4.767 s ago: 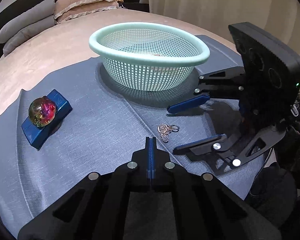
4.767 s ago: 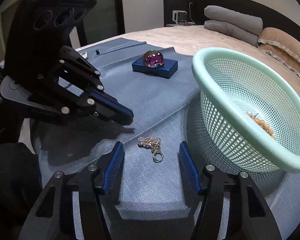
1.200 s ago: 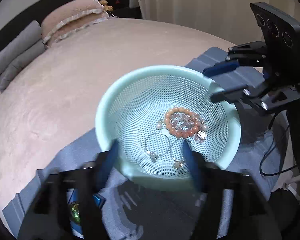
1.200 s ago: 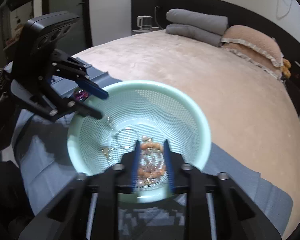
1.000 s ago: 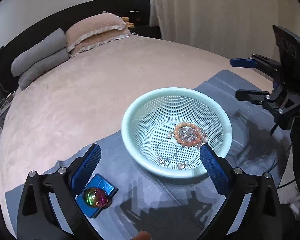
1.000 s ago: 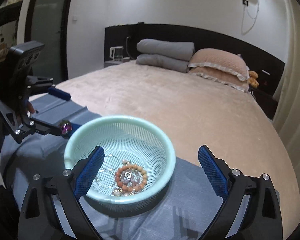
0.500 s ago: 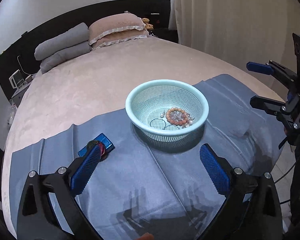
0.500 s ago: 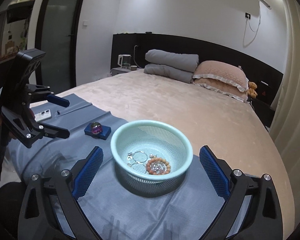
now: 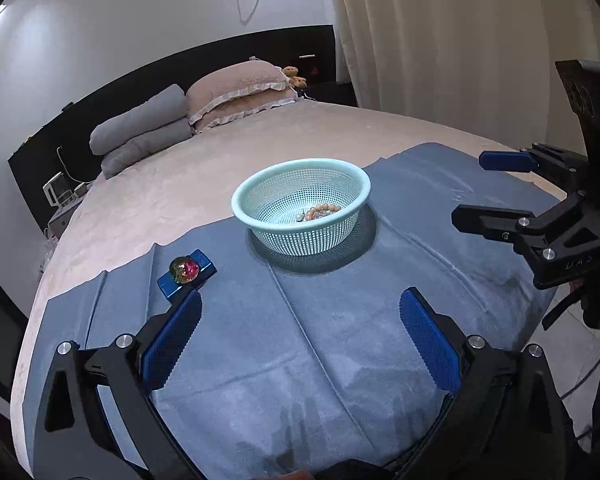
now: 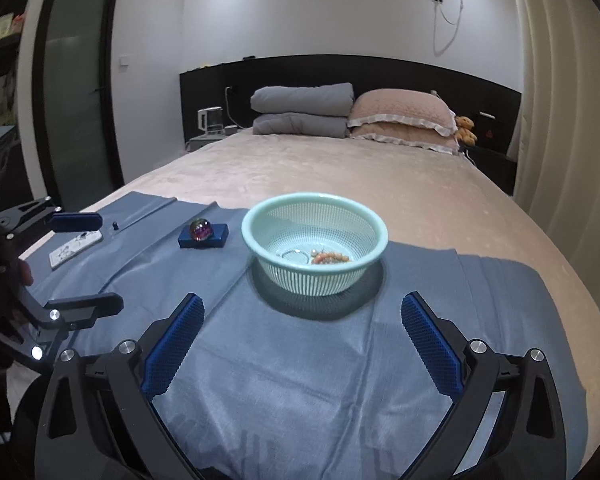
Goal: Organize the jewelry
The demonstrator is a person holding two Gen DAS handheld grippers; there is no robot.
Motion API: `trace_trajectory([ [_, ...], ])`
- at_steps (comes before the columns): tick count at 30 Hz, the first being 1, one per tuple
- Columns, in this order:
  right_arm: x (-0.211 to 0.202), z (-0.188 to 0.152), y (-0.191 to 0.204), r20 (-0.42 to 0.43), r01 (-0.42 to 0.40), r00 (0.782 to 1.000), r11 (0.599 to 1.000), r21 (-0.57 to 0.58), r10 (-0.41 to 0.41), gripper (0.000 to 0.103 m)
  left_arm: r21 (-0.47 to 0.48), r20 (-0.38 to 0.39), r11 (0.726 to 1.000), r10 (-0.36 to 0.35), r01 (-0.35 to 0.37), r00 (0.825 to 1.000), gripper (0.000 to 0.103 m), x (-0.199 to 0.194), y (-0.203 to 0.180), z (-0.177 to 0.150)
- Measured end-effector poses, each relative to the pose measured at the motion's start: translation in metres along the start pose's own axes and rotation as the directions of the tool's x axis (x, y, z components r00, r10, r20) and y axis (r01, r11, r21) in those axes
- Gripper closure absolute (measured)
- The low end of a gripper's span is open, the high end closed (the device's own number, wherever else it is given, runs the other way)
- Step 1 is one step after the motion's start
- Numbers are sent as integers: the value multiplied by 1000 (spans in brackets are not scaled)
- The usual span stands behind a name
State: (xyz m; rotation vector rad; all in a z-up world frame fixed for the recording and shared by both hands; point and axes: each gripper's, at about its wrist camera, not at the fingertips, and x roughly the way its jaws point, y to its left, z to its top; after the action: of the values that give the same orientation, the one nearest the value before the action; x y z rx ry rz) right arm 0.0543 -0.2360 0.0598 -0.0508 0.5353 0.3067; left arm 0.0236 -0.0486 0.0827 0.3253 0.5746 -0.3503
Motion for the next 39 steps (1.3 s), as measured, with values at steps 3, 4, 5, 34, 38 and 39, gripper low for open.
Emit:
trace_trajectory([
  [3,-1,-23,6,-10,7,1000,1000,15,-7,8,-8,-14,1000,6,-6,1000,6,-1,-9,-17],
  [4,-2,-28,7,-13,13,1000,1000,24,-12,8,-20,-26,1000,-1,0,1000,6,1,-11,-22],
  [5,-2,-33,6,-15,14,1000,999,38,-13,8,-36,-36,999,-8,7,999,6,1,-12,-26],
  [34,1,-74,21,-24,91,996,985,147,-89,8,-184,-55,983,2,-13,998,6,-5,-8,-61],
  [38,3,-76,19,-33,93,996,983,160,-88,8,-194,-61,981,-4,-8,998,6,-4,-7,-62],
  [39,3,-76,19,-35,93,995,983,161,-88,8,-197,-62,980,-8,-4,998,6,-4,-7,-63],
])
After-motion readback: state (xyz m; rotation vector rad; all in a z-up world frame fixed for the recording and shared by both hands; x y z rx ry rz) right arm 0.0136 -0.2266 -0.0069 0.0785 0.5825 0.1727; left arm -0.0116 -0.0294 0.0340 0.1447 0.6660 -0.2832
